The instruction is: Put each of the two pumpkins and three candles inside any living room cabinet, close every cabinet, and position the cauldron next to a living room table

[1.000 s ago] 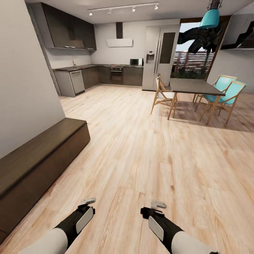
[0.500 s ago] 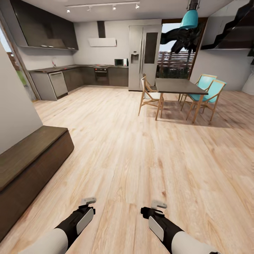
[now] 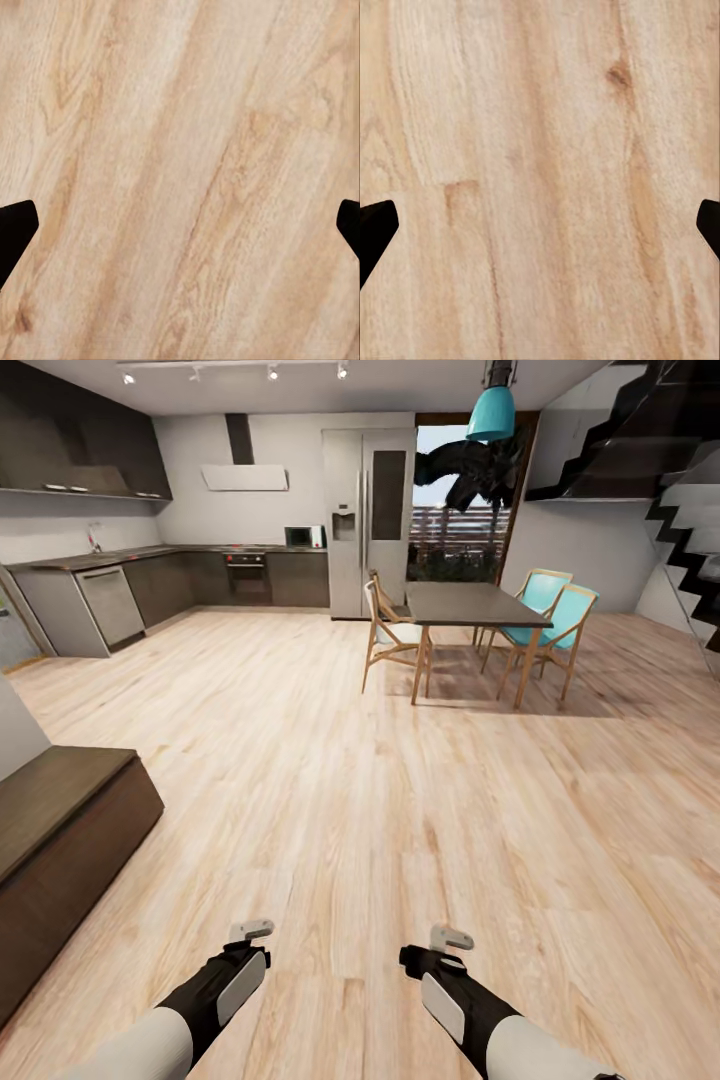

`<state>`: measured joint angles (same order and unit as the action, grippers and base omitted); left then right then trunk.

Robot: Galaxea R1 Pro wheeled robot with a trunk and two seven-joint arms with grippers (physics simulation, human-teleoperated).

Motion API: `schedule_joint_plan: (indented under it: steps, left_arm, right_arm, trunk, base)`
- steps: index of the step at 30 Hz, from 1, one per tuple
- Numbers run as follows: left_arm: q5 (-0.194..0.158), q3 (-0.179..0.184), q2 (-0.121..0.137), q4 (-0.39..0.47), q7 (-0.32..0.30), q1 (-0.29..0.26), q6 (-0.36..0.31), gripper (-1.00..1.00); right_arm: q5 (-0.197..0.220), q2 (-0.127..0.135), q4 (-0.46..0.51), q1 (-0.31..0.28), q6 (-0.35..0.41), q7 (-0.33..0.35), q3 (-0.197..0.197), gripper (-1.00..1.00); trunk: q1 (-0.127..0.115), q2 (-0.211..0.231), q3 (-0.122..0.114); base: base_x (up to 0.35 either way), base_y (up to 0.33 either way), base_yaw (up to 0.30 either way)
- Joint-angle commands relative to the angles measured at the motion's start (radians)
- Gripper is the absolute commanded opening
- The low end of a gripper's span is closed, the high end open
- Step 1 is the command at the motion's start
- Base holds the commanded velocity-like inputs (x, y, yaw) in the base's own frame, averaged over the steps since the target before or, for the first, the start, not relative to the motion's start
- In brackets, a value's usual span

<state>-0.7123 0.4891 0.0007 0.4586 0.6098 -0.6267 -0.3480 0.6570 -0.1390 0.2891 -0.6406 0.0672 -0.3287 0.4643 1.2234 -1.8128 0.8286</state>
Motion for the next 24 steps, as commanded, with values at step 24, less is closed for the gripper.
schedule_joint_plan:
  steps: [24]
  left_arm:
    - [-0.006,0.008,0.0,0.002,0.007,-0.001,0.006,1.0]
  right_arm:
    - [0.003,0.001,0.001,-0.004,-0.023,-0.009,0.009,1.0]
  trunk:
    - [0.001,0.0,0.001]
  base:
    - [0.33,0.0,-0.001]
